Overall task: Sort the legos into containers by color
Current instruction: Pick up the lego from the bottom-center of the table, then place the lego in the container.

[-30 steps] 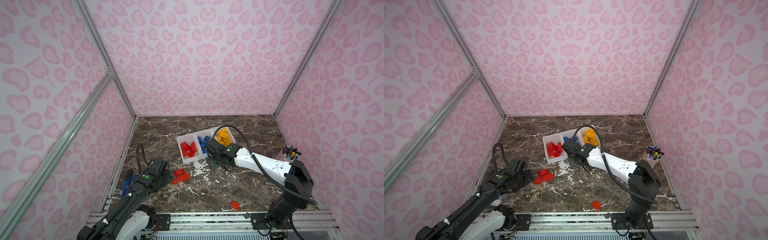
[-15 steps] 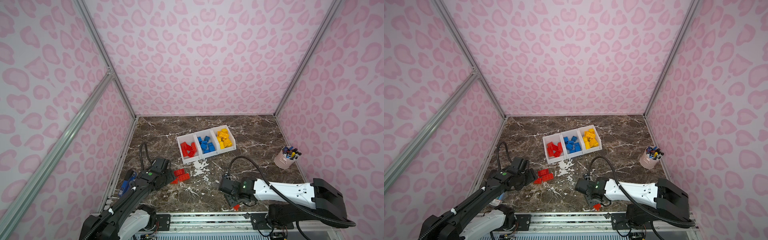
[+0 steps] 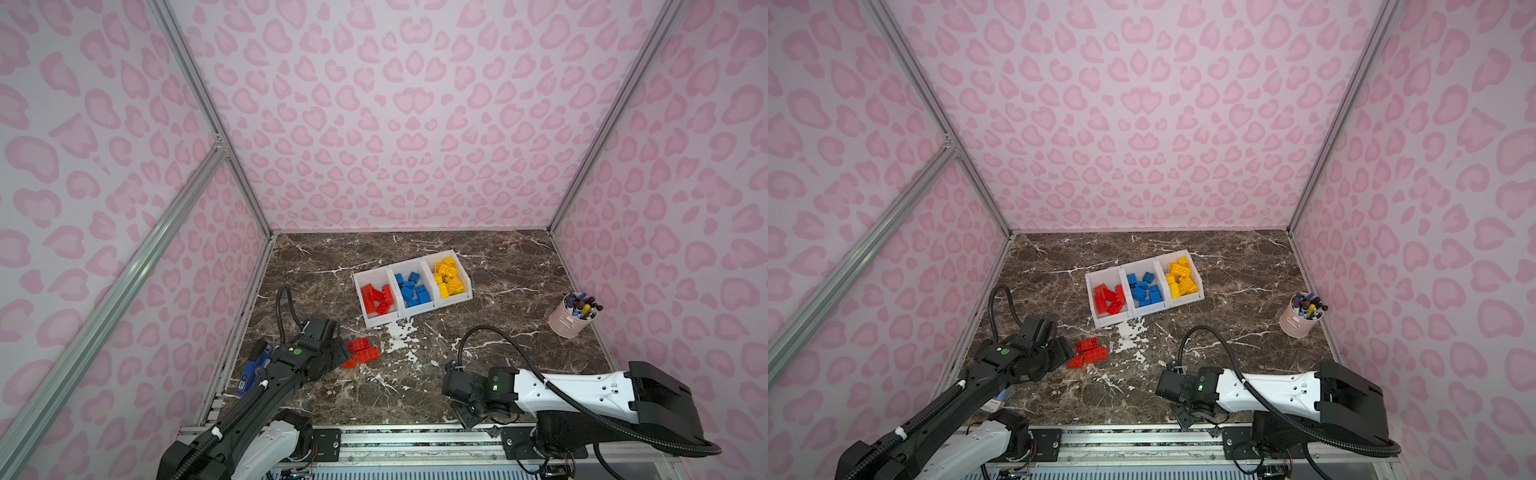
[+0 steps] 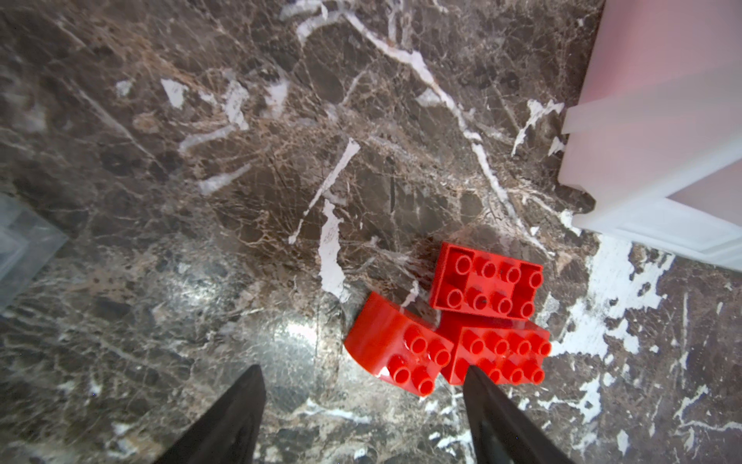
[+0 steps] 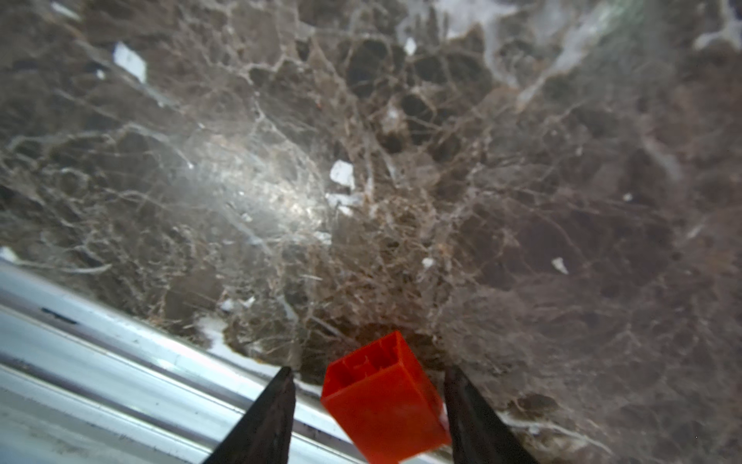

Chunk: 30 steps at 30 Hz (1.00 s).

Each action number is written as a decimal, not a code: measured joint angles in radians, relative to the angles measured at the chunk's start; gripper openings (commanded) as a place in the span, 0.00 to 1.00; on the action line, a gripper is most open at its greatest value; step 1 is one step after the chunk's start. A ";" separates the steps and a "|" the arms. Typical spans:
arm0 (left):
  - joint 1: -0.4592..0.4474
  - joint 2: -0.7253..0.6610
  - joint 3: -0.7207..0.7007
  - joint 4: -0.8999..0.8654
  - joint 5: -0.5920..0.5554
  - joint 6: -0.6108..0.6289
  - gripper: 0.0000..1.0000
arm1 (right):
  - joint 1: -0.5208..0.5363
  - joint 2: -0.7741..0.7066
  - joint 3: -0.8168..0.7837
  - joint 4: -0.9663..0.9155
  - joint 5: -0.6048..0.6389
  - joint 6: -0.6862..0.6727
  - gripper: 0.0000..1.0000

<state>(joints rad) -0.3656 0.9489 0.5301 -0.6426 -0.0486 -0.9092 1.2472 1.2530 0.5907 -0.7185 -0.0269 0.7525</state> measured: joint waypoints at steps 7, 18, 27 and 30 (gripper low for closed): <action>0.000 -0.024 0.000 -0.015 -0.001 -0.006 0.79 | 0.001 0.008 -0.013 -0.013 0.017 0.010 0.42; 0.000 -0.040 0.000 -0.025 -0.008 -0.007 0.79 | -0.068 0.048 0.181 -0.075 0.123 -0.030 0.31; 0.001 -0.067 0.002 -0.056 -0.023 -0.006 0.80 | -0.294 0.451 0.773 -0.005 0.144 -0.337 0.31; 0.001 -0.074 0.002 -0.069 -0.031 -0.002 0.80 | -0.329 0.633 1.031 0.003 0.138 -0.422 0.30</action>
<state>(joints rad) -0.3649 0.8749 0.5323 -0.7116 -0.0792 -0.9115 0.9184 1.8858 1.6218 -0.7151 0.1108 0.3309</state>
